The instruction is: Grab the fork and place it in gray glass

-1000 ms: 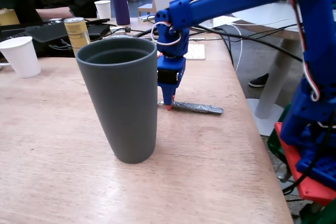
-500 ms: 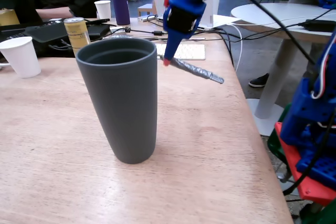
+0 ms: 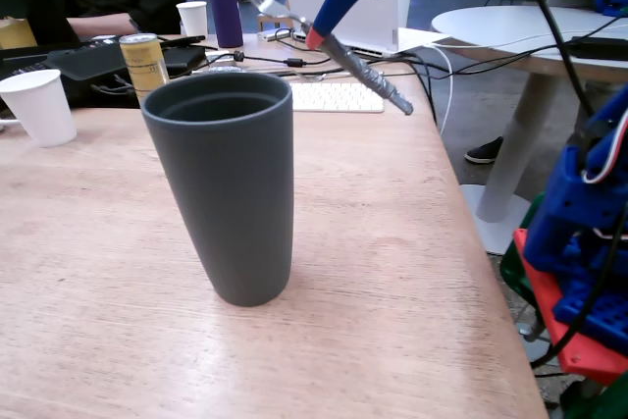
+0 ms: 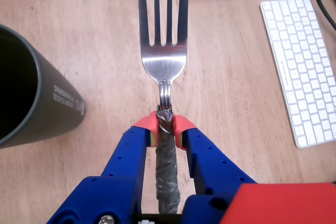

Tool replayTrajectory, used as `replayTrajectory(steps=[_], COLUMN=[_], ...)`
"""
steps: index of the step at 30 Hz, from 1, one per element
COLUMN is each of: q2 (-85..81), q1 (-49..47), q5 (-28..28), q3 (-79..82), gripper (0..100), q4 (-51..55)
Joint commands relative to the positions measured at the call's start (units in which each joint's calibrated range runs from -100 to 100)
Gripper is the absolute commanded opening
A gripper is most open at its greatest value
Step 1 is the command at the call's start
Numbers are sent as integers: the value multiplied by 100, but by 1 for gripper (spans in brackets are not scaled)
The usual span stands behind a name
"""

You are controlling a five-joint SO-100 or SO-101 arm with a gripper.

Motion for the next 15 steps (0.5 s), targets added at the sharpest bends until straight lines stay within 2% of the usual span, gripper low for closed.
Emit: replayTrajectory(steps=[1, 5, 11, 15], q2=[-286, -887, -930, -1221], q1=[19, -66, -201, -218], q5=[0, -54, -15, -54], q3=[-128, 4, 51, 287], gripper=[0, 0, 0, 0], q4=[-82, -82, -107, -1109])
